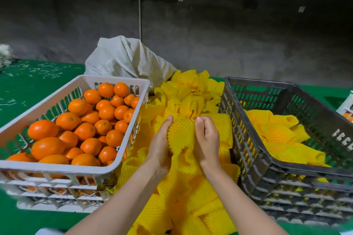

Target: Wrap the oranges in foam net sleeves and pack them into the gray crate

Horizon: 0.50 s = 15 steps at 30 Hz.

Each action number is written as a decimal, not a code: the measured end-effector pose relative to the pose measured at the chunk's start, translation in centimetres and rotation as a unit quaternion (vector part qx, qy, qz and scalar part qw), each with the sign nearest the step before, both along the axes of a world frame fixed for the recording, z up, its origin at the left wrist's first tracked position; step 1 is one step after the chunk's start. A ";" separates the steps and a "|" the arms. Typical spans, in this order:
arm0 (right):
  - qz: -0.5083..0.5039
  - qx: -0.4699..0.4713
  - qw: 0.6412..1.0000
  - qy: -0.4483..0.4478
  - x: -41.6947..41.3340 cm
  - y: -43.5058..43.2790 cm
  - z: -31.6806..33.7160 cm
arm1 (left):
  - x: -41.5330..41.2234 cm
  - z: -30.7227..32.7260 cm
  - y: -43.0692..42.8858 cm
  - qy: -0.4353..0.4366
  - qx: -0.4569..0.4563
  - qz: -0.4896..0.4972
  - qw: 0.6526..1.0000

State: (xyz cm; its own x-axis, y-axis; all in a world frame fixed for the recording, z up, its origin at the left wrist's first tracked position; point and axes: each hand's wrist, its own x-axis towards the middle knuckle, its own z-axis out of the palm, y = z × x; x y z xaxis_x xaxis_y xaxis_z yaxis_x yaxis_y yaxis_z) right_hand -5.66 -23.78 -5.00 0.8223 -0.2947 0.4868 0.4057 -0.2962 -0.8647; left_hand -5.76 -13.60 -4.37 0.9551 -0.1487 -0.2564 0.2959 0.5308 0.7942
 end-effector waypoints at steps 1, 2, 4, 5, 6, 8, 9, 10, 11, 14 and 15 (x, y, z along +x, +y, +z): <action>0.013 0.008 1.000 0.010 0.2 -0.1 0.0 | 0.1 -0.1 0.1 -0.005 -0.016 -0.009 1.000; 0.033 0.032 0.999 0.026 0.3 -0.3 0.0 | 0.1 -0.2 0.2 -0.008 -0.030 -0.019 0.999; 0.100 0.111 0.987 0.059 0.4 -0.3 -0.2 | 0.1 0.1 0.4 -0.012 -0.062 -0.030 0.998; 0.127 0.143 0.978 0.079 0.3 -0.2 -0.3 | 0.2 0.2 0.4 -0.013 -0.065 -0.026 0.997; 0.144 0.170 0.969 0.106 0.1 0.0 -0.4 | 0.3 0.0 0.4 -0.011 -0.062 -0.013 0.998; 0.157 0.222 0.946 0.174 -0.1 0.2 -0.5 | 0.3 0.0 0.4 0.008 -0.048 0.009 0.999; 0.158 0.242 0.931 0.222 -0.1 0.1 -0.5 | 0.4 0.0 0.5 0.022 -0.038 0.021 0.999; 0.163 0.254 0.914 0.271 0.0 -0.2 -0.5 | 0.5 -0.1 0.6 0.035 -0.026 0.036 0.998; 0.172 0.269 0.897 0.305 0.1 -0.6 -0.6 | 0.8 -0.2 0.8 0.047 -0.004 0.054 0.997; 0.196 0.273 0.888 0.312 0.0 -0.6 -0.8 | 1.3 -0.2 0.5 0.027 0.086 0.109 0.990; 0.179 0.254 0.904 0.295 0.0 -0.1 -1.1 | 1.4 -0.3 0.3 0.000 0.120 0.128 0.984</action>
